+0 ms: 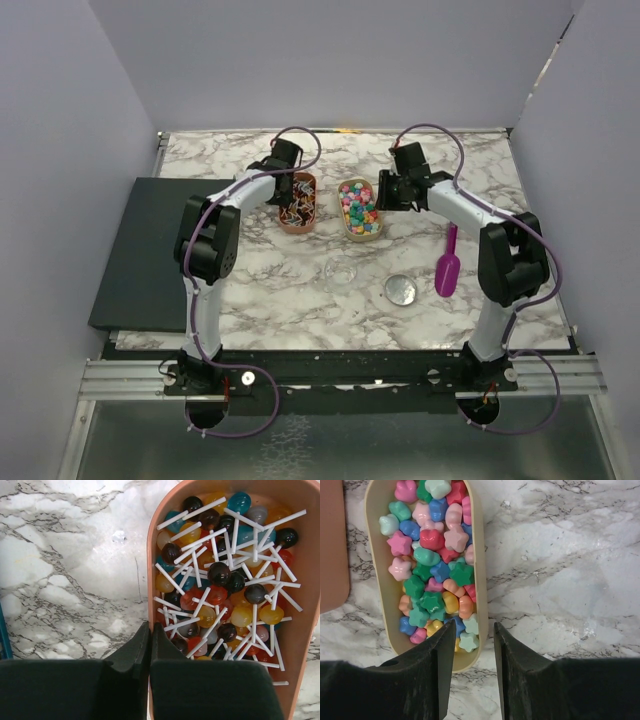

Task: Pack the candies
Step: Move the storage box to the center of the board.

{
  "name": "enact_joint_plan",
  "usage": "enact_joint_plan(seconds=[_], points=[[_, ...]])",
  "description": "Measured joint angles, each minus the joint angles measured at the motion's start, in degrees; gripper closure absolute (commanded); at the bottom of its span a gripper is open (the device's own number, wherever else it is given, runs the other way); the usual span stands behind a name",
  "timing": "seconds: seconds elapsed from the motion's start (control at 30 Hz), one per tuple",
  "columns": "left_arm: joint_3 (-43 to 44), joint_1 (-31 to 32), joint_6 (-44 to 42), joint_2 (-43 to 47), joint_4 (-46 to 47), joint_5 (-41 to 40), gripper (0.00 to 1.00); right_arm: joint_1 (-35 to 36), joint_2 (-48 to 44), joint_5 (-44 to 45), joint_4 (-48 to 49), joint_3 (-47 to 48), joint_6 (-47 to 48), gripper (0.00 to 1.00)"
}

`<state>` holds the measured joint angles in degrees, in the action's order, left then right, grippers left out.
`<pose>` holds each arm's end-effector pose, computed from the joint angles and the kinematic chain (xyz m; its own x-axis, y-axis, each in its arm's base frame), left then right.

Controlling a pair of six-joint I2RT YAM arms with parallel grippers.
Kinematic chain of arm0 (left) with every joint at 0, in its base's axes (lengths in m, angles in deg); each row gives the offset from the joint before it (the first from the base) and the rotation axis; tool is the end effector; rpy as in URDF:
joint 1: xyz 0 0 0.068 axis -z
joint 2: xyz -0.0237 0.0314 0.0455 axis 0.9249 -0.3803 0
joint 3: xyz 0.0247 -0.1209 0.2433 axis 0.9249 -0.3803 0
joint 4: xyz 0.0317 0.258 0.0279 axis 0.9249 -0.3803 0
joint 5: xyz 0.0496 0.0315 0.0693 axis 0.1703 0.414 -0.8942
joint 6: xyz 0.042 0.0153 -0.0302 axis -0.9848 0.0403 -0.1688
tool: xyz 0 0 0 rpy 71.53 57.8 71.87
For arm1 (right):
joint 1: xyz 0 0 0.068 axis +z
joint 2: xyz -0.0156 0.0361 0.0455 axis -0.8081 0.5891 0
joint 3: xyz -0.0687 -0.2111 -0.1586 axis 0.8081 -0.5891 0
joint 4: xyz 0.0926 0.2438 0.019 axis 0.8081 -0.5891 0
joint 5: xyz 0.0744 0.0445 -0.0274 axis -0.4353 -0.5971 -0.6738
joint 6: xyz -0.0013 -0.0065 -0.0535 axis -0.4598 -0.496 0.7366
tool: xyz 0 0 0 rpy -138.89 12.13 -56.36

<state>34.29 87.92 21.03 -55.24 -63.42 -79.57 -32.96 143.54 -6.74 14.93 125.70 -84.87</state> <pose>0.4374 -0.1539 0.1807 -0.8281 0.0347 -0.5595 0.0233 0.9994 0.0275 0.3828 0.1480 0.2229 -0.8030 0.0221 -0.5955 -0.1394 0.9646 0.2238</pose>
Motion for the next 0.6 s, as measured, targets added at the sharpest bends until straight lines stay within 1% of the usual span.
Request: enact_joint_plan(seconds=[0.27,0.4,0.6], points=[[-2.75,2.8,1.07,1.97,0.24,-0.07,1.0,0.09,-2.73,-0.07,0.11,-5.7,-0.07,0.6],[-4.0,4.74,1.92,2.86,0.09,-0.04,1.0,0.46,-6.4,-0.09,0.11,-8.33,-0.24,0.6],[-4.55,6.69,3.67,3.19,0.09,-0.11,1.0,0.81,-13.4,-0.13,0.33,-11.96,-0.57,0.57]])
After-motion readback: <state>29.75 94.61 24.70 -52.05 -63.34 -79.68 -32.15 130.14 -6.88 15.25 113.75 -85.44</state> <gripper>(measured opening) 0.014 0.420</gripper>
